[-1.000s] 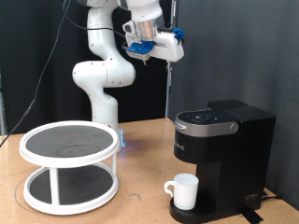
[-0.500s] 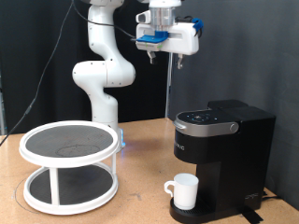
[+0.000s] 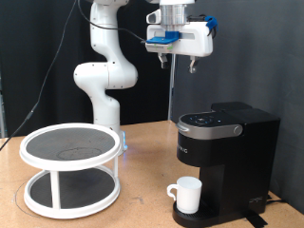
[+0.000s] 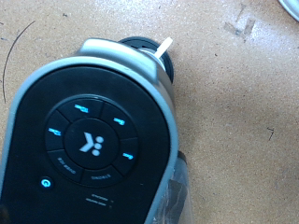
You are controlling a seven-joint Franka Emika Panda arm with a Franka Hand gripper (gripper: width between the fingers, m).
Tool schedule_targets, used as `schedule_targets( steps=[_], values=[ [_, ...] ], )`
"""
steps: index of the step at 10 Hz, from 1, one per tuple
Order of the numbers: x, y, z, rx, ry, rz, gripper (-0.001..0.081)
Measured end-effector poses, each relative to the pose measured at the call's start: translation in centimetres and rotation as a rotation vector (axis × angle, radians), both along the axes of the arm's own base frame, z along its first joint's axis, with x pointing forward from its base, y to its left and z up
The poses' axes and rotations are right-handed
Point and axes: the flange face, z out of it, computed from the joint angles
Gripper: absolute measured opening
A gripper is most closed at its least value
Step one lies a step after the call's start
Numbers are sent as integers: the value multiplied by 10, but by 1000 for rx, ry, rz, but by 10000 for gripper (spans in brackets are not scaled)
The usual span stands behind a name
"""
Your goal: Make a cup of coffee with the keurig machine
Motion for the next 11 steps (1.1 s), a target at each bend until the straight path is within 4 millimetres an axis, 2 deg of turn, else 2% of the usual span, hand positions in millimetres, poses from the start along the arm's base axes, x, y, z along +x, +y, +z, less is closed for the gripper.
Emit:
schedule_targets(
  steps=[1,6,11],
  values=[
    [13,-1,0,9,34,2,734],
    [26,-3,7,10,-123,14,734],
    [31,-3,-3,8,-87,21,734]
  ],
)
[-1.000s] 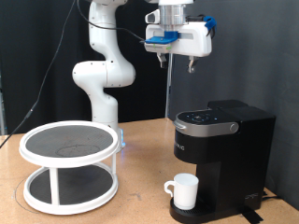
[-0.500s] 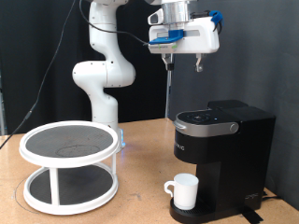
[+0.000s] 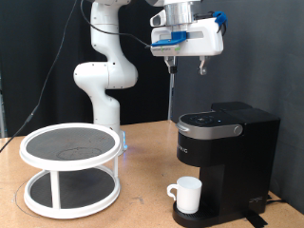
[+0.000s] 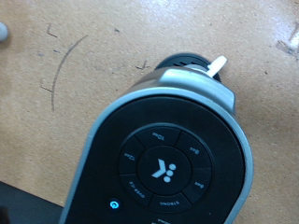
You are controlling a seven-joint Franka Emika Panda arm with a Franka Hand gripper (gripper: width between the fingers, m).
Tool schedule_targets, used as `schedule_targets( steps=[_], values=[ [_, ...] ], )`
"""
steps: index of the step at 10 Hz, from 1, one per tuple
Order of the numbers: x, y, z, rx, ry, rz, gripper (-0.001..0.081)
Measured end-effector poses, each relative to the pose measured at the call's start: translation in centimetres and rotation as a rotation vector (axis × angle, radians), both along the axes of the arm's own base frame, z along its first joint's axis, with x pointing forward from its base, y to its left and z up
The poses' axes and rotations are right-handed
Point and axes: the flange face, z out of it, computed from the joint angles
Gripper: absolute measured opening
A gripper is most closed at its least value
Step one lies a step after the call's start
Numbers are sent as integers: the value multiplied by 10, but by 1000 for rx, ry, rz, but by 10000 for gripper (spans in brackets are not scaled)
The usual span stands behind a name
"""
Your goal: Make a cup of coffee with the keurig machine
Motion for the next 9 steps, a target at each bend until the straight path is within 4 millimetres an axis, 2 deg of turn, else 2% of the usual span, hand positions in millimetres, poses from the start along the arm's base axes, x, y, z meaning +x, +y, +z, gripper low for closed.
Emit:
schedule_targets(
  steps=[5,6,7,8,9],
  values=[
    [10,18,-24,1,63,41,734],
    [11,23,-29,1,73,50,640],
    [12,27,-34,2,82,58,640],
    [12,31,-37,1,89,65,440],
    [12,34,-40,1,95,71,302]
  ],
)
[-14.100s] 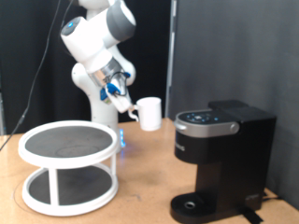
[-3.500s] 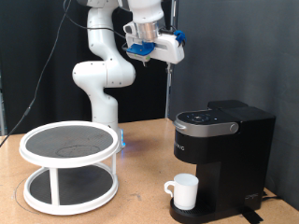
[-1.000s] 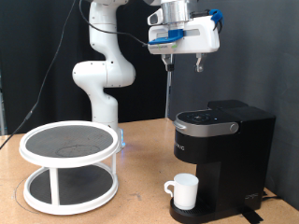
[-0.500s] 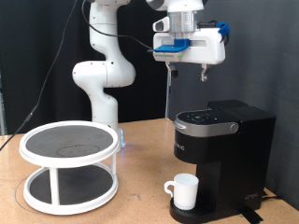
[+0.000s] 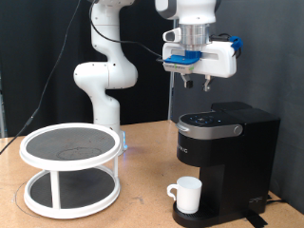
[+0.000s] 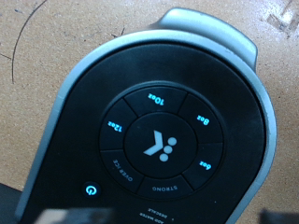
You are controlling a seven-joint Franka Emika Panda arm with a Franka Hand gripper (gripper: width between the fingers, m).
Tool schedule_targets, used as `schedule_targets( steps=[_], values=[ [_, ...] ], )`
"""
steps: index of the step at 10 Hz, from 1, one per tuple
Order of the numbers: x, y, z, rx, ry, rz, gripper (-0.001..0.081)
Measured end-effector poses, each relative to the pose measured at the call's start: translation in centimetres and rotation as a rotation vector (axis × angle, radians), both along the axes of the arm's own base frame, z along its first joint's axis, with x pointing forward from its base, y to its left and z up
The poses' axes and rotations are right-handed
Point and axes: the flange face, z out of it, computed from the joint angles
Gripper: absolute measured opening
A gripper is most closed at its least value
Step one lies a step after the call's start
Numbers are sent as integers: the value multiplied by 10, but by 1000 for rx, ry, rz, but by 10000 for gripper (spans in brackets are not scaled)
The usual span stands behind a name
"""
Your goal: Make a cup of coffee with the keurig machine
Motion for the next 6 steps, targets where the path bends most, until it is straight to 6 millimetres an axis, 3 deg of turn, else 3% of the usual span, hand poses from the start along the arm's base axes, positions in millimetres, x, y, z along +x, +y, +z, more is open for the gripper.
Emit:
schedule_targets(
  steps=[1,2,3,6],
  values=[
    [-1,3,-4,-4,14,8,302],
    [-1,7,-10,-13,35,18,119],
    [-1,9,-15,-21,49,23,38],
    [3,15,-32,-41,82,12,9]
  ],
)
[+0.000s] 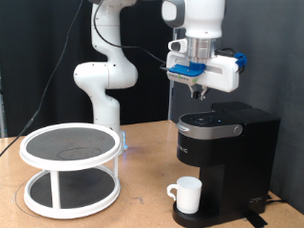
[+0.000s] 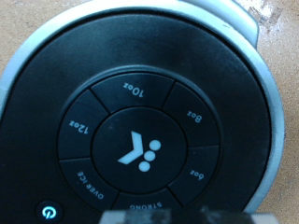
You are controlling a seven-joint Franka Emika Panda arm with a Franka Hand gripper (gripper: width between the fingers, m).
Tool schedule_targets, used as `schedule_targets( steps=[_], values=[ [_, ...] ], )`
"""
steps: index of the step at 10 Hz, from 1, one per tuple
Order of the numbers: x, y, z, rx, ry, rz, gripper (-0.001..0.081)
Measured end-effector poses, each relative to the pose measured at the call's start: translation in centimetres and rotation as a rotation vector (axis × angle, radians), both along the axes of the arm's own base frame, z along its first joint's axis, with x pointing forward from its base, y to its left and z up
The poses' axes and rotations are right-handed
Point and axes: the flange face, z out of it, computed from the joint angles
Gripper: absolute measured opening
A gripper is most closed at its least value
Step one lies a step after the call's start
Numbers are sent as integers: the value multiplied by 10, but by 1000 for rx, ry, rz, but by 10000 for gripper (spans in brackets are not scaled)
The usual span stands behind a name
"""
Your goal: Make a cup of coffee with the keurig machine
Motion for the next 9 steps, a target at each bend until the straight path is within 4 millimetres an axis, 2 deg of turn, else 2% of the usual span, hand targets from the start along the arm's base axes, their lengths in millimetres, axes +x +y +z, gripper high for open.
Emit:
schedule_targets(
  steps=[4,9],
  values=[
    [6,2,-20,-4,42,-18,0],
    [15,2,-35,-1,85,-39,0]
  ],
)
